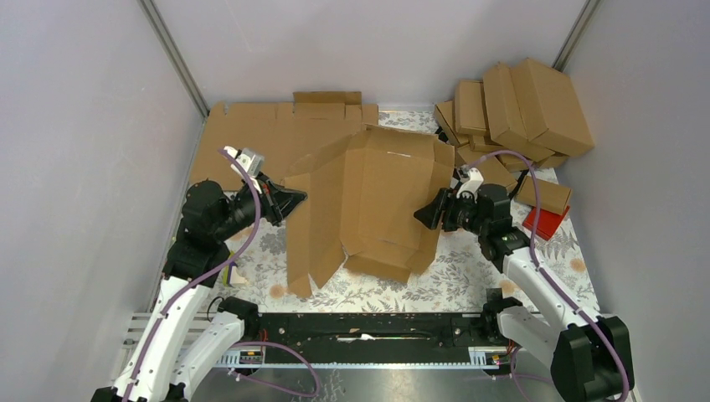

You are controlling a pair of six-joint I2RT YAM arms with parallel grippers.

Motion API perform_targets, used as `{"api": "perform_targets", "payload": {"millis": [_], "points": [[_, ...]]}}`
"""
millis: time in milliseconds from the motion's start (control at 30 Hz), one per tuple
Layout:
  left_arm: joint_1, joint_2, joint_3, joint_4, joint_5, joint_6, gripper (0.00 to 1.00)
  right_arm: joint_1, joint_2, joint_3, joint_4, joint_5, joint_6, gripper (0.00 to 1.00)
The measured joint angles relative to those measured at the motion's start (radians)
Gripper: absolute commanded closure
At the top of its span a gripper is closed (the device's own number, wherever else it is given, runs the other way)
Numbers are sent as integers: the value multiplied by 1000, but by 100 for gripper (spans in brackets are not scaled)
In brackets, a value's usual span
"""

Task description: Fold the paper box

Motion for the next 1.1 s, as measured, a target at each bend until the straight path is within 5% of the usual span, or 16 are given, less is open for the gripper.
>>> {"api": "perform_targets", "payload": {"millis": [867,933,1100], "points": [[0,-20,-32,50,31,-51,100,109,40,28,-76,116,-64,33],[0,-20,-32,50,31,-51,100,109,21,45,-109,145,-65,35],[0,-23,-32,50,30,-51,100,110,-7,87,-169,227,-57,60]]}}
